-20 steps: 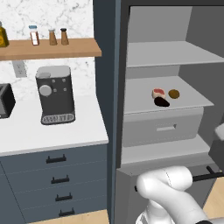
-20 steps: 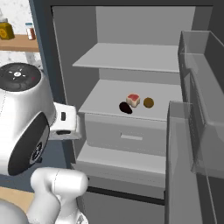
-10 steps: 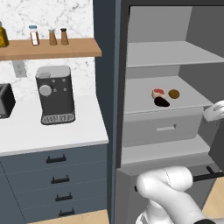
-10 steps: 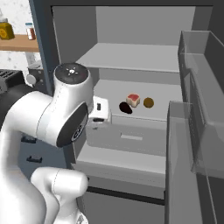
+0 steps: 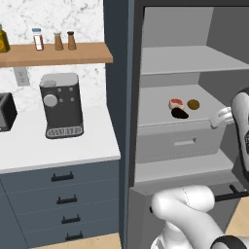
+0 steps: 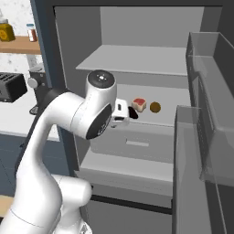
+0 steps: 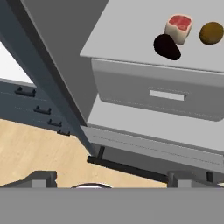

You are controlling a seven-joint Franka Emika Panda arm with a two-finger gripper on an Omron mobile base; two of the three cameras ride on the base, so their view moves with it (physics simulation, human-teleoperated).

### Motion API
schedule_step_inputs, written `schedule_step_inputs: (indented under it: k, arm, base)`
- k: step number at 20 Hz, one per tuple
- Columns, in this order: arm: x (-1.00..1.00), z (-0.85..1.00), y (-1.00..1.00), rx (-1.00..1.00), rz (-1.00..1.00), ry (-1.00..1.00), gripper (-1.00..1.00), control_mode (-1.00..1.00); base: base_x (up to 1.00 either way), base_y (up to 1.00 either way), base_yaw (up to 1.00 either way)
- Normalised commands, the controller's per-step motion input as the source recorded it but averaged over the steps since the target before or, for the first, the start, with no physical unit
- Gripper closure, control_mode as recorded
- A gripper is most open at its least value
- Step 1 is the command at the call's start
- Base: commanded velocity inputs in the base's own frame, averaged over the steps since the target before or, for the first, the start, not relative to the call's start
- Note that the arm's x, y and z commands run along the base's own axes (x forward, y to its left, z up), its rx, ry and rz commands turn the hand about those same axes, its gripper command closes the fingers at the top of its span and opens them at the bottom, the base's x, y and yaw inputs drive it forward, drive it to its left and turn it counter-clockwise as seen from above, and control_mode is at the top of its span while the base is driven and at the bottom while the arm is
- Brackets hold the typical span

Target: Place one avocado and one steak in each tupperware on the nearby counter, to pack two identical lunches.

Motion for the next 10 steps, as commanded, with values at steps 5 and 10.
schedule_step_inputs:
  k: [5, 10]
  arm:
    - [0.73, -0.24, -0.01, 0.0, 0.0, -0.1, -1.0, -1.0]
    - [0.47, -0.13, -0.16, 0.0, -0.01, -0.01, -1.0, -1.0]
  base:
    - [0.0, 0.0, 0.0]
    - [0.0, 0.0, 0.0]
